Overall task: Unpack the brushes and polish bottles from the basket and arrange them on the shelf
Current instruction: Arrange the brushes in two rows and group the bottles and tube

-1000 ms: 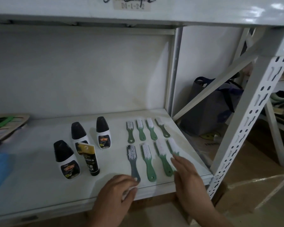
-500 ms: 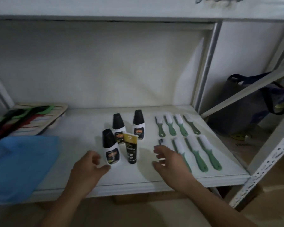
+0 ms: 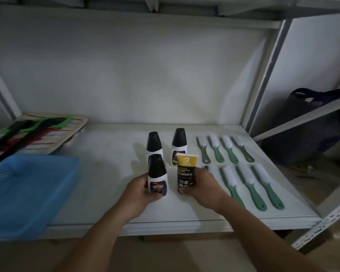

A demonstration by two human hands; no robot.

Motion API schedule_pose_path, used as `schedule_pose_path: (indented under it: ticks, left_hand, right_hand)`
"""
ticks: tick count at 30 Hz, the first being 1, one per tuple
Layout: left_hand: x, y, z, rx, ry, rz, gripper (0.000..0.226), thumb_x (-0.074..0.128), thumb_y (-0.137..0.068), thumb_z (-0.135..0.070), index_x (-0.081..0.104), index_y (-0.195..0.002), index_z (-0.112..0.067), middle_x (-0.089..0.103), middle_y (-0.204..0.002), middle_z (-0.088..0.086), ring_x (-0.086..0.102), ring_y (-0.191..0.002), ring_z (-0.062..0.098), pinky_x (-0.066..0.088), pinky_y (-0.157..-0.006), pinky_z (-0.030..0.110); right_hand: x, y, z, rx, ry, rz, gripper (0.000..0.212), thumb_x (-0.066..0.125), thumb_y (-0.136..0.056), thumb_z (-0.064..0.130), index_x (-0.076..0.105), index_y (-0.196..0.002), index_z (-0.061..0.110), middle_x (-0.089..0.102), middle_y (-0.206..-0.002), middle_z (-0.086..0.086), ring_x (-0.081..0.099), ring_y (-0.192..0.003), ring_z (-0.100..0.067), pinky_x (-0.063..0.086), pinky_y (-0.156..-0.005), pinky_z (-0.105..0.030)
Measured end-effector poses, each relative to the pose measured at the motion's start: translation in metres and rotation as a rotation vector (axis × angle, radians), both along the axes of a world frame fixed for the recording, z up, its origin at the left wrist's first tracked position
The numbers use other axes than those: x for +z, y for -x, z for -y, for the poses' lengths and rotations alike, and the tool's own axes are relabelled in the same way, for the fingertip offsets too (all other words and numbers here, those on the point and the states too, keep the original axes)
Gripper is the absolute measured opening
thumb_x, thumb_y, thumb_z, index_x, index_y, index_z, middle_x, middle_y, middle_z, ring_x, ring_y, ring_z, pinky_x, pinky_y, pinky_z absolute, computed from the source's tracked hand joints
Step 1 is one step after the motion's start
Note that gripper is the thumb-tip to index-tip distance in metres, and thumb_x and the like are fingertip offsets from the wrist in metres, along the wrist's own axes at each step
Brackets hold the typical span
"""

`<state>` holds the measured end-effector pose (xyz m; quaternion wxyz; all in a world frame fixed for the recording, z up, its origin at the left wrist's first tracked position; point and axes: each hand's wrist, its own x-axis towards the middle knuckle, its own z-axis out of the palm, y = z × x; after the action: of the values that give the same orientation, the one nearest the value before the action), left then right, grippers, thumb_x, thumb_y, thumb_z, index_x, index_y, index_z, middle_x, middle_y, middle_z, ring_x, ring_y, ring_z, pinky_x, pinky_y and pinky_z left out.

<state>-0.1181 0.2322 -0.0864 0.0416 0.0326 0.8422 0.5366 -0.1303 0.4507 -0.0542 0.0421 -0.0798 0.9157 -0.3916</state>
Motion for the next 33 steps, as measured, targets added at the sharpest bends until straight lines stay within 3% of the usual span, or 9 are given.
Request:
schedule_pose_path:
  ticks: [6,14,18,21,25,27,29,31,33]
  left_hand:
    - [0.001,0.0,-0.013,-0.039,0.0,-0.008,0.039,0.079,-0.076,-0.013,0.066,-0.11,-0.026,0.076,-0.103,-0.004,0.071,-0.097,0.012,0.055,-0.092,0.038]
    - [-0.001,0.0,-0.01,-0.021,0.018,-0.009,0.039,0.079,-0.078,-0.013,0.065,-0.112,-0.026,0.076,-0.104,-0.004,0.071,-0.097,0.011,0.055,-0.093,0.037]
    - [-0.002,0.001,-0.006,-0.036,-0.002,0.023,0.044,0.077,-0.076,-0.007,0.064,-0.113,-0.027,0.075,-0.106,-0.004,0.07,-0.099,0.012,0.055,-0.092,0.038]
    - [-0.001,0.005,0.01,-0.015,-0.011,0.069,0.047,0.068,-0.077,0.007,0.062,-0.111,-0.026,0.073,-0.108,-0.002,0.067,-0.102,0.014,0.053,-0.092,0.039]
    - [0.001,0.024,0.035,0.238,0.052,0.009,0.037,0.074,-0.077,0.0,0.06,-0.102,-0.024,0.066,-0.103,0.0,0.066,-0.095,0.021,0.055,-0.081,0.038]
    - [0.004,0.039,0.038,0.238,0.054,0.003,0.053,0.083,-0.072,-0.007,0.056,-0.114,-0.023,0.062,-0.107,-0.001,0.062,-0.098,0.021,0.054,-0.08,0.036]
    - [0.007,0.056,0.033,0.16,0.045,0.034,0.07,0.087,-0.066,-0.009,0.052,-0.125,-0.024,0.061,-0.115,-0.001,0.06,-0.105,0.021,0.053,-0.091,0.041]
    - [0.008,0.072,0.026,0.08,0.015,0.061,0.058,0.085,-0.064,-0.014,0.062,-0.116,-0.026,0.069,-0.112,-0.001,0.065,-0.106,0.024,0.054,-0.095,0.048]
    - [0.012,0.083,0.019,0.028,0.011,0.051,0.028,0.078,-0.071,-0.014,0.07,-0.094,-0.028,0.077,-0.094,-0.003,0.07,-0.095,0.023,0.055,-0.092,0.047]
  right_hand:
    - [-0.01,-0.006,-0.017,-0.021,-0.025,0.042,0.036,0.081,-0.07,0.019,0.065,-0.102,0.022,0.072,-0.099,0.001,0.066,-0.093,-0.019,0.053,-0.088,-0.038]
    - [-0.012,-0.008,-0.017,0.008,-0.002,0.031,0.031,0.079,-0.071,0.018,0.061,-0.094,0.026,0.071,-0.095,0.002,0.065,-0.088,-0.017,0.052,-0.08,-0.032]
    - [-0.008,-0.003,-0.028,0.087,-0.03,0.028,0.041,0.065,-0.072,-0.003,0.061,-0.105,0.022,0.07,-0.103,0.002,0.065,-0.095,-0.013,0.054,-0.084,-0.027]
    - [0.001,0.013,-0.05,-0.026,0.061,-0.009,0.056,0.055,-0.072,-0.018,0.063,-0.119,0.012,0.071,-0.11,-0.002,0.066,-0.1,-0.012,0.052,-0.085,-0.016]
    - [0.01,0.05,-0.067,-0.144,0.254,-0.005,0.042,0.066,-0.077,-0.017,0.063,-0.117,-0.003,0.072,-0.103,-0.011,0.069,-0.096,-0.026,0.056,-0.088,-0.035]
    - [0.01,0.072,-0.057,-0.102,0.235,0.027,0.043,0.069,-0.079,-0.009,0.062,-0.121,-0.001,0.07,-0.109,-0.011,0.068,-0.102,-0.028,0.055,-0.093,-0.04]
    - [0.01,0.091,-0.041,-0.037,0.24,0.064,0.052,0.074,-0.077,-0.004,0.058,-0.126,0.002,0.067,-0.117,-0.014,0.065,-0.109,-0.029,0.052,-0.097,-0.047]
    - [0.011,0.106,-0.026,0.024,0.231,0.085,0.064,0.081,-0.068,-0.003,0.058,-0.127,0.005,0.069,-0.116,-0.013,0.066,-0.108,-0.027,0.053,-0.096,-0.05]
    - [0.012,0.114,-0.013,0.075,0.177,0.083,0.059,0.083,-0.064,-0.001,0.063,-0.118,0.008,0.074,-0.106,-0.008,0.071,-0.098,-0.023,0.056,-0.091,-0.047]
